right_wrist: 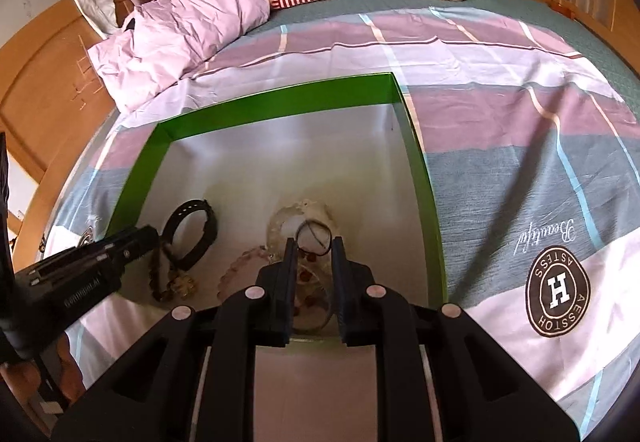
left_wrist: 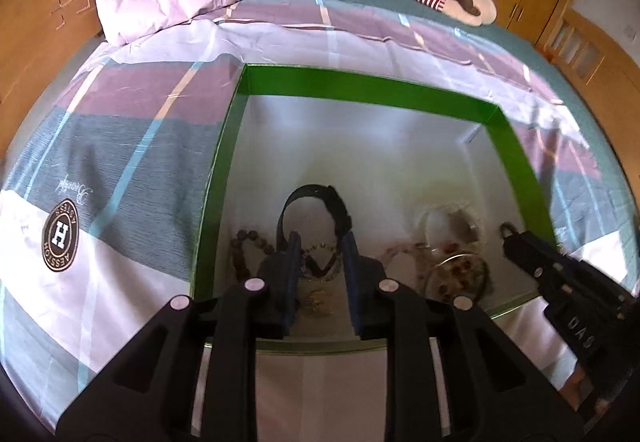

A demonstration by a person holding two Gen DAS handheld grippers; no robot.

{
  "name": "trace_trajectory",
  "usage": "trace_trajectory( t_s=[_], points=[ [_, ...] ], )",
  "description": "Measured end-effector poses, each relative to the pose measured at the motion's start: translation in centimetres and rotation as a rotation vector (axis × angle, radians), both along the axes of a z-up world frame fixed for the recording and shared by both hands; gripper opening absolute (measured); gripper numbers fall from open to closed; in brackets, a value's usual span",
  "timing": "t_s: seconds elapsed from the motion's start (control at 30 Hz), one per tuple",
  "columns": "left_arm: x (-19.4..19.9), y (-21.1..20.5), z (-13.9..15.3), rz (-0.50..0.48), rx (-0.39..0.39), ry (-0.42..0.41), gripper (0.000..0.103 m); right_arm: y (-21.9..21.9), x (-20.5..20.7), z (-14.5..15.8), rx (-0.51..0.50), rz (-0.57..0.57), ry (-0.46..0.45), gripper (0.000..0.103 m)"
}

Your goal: Organize jewelry

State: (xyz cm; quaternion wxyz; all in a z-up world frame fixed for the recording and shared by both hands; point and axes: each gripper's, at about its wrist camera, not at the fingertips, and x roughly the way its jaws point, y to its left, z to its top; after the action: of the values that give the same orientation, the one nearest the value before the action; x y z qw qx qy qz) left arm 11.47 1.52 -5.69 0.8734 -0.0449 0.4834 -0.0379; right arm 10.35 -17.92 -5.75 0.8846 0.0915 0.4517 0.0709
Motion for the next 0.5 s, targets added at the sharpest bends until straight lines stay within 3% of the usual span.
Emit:
trace_trajectory(
  t_s=[0.03, 0.07, 0.1, 0.17, 0.23, 0.33, 0.5],
  points=[
    [-0.2, -0.1, 0.0, 0.002, 0.008, -0.002, 0.051, 0.0, -0.1, 0.0, -0.002, -0.004, -0.001, 0.041],
    [-0.4, -0.1, 0.2, 0.006, 0.009, -0.012, 0.057, -0.1, -0.3, 0.2, -0.003, -0.010, -0.006, 0.061],
    [-0.8, -0.2, 0.5, 0.012, 0.010, -0.029, 0.062, -0.2, -0.6, 0.4, -0.005, -0.022, -0.020, 0.067],
    [-1.4, -0.3, 1.3, 0.011, 0.013, -0.048, 0.065, -0.4, -1.5, 1.3, -0.010, -0.039, -0.052, 0.075],
    [-2.4, -0.4, 2.0, 0.007, 0.015, -0.065, 0.080, -0.4, -2.4, 2.1, -0.018, -0.033, -0.076, 0.081],
    [-4.4, -0.5, 3.3, 0.005, 0.042, -0.101, 0.092, -0.5, -3.9, 3.2, -0.053, -0.051, -0.120, 0.093],
    [-6.5, -0.3, 4.2, 0.016, 0.093, -0.102, 0.099, -0.4, -5.7, 3.7, -0.092, -0.059, -0.138, 0.101]
  ],
)
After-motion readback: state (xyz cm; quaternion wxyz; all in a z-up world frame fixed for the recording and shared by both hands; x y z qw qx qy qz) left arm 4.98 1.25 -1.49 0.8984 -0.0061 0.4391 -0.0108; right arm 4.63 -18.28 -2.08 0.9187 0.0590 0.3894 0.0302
